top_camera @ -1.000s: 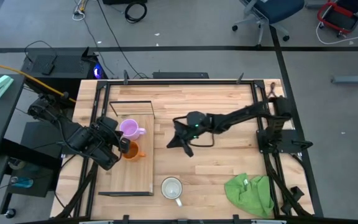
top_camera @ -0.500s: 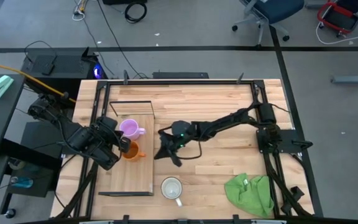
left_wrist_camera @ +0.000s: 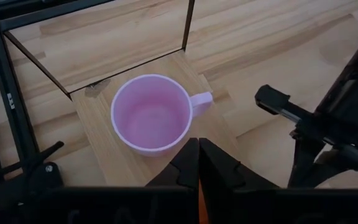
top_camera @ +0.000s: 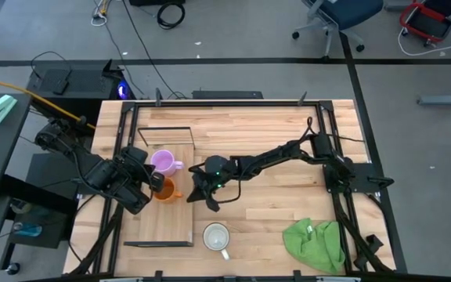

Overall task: Stack small to large cups/mugs on shelf
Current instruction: Put the orange mug on the shelf, then put the yellow mug on the shelf

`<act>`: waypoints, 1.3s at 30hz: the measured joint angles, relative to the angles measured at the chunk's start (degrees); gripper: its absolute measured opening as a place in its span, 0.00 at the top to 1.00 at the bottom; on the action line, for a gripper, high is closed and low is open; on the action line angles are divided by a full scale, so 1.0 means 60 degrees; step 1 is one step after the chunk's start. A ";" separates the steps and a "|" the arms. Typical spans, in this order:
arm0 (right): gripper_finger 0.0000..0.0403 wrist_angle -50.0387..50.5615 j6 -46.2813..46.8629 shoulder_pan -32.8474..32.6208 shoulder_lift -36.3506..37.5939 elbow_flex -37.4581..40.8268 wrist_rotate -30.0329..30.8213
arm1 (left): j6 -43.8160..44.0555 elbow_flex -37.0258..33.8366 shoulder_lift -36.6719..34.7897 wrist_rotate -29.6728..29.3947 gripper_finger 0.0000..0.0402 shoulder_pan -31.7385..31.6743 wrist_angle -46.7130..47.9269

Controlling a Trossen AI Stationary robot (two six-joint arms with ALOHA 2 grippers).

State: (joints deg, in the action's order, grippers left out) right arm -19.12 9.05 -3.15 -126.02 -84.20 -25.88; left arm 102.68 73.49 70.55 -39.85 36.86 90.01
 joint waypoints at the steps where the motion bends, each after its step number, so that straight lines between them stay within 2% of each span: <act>1: 0.99 -0.0013 -0.0020 0.0001 0.0007 0.0000 0.0045 | 0.0013 0.0000 0.0003 0.0003 0.97 0.0000 -0.0003; 10: 0.99 -0.0373 0.0036 0.0129 0.0011 -0.0004 0.0520 | 0.0032 0.0000 0.0000 0.0003 0.94 -0.0007 0.0003; 19: 0.99 -0.0533 0.0030 0.0130 0.0011 -0.0108 0.0917 | 0.0050 0.0000 0.0000 0.0003 0.97 -0.0007 -0.0003; 30: 0.99 -0.0449 0.0030 0.0160 0.0011 -0.0288 0.1332 | 0.0101 0.0000 0.0000 0.0003 0.94 -0.0007 0.0000; 39: 0.99 0.1450 -0.0098 0.0542 0.0606 -0.0282 0.1342 | -0.0022 0.0000 0.0000 0.0003 0.97 -0.0007 0.0000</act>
State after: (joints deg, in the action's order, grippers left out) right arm -10.42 8.47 0.10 -122.38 -85.89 -17.83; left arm 102.55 73.49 70.54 -39.83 36.82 90.02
